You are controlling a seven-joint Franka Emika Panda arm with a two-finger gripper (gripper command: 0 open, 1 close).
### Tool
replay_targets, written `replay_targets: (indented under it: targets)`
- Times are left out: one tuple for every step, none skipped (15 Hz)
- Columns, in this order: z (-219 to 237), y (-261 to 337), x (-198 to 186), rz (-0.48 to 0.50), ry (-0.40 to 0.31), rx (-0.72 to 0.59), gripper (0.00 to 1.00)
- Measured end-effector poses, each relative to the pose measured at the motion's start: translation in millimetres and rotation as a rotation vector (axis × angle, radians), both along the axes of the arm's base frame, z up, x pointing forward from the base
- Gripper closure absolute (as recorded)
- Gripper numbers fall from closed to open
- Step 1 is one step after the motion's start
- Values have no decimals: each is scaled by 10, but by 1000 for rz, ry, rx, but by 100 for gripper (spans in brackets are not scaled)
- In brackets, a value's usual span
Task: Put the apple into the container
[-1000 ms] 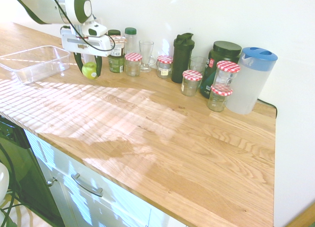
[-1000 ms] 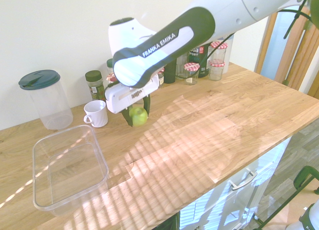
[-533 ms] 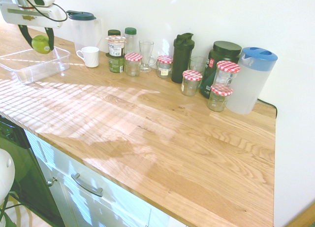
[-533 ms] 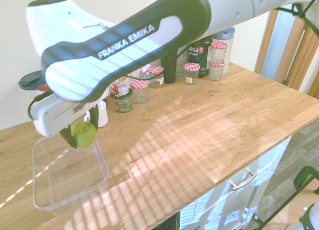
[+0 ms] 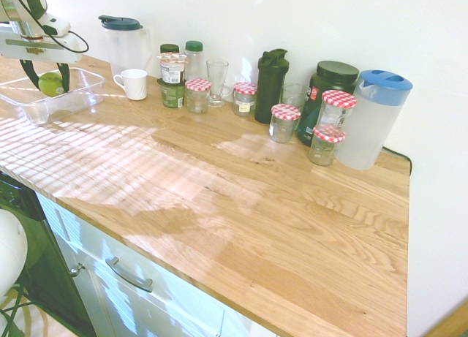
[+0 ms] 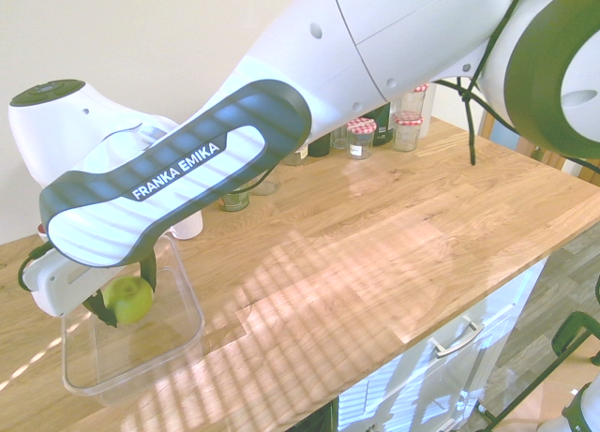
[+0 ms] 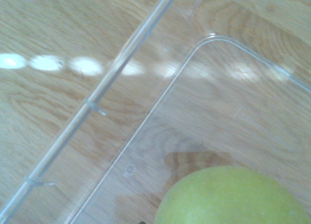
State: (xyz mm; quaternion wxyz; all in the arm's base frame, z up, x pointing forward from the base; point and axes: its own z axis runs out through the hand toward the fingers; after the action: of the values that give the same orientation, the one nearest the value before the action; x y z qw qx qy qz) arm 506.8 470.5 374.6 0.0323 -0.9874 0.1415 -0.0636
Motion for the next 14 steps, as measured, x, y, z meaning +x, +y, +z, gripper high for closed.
replay_targets:
  targets:
    - [-32,-8,10,-2,3,-4,0]
    - [-73,-9,14,-2,7,-8,0]
    - [-120,-6,14,-2,12,-12,0]
    - [-152,-5,18,-2,15,-16,0]
    - [-153,-3,24,-3,14,-15,0]
    - [-134,-4,37,-5,10,-13,0]
    - [-99,-4,52,-10,6,-8,0]
    - [1,-11,79,-19,-3,7,0]
    - [189,-60,118,-37,-17,29,0]
    - [442,-208,184,-66,-36,44,0]
    - [720,-483,281,-112,-57,49,0]
    - [959,-891,392,-174,-69,45,0]
    - [1099,-1391,494,-238,-65,32,0]
    - [1165,-1924,567,-296,-51,17,0]
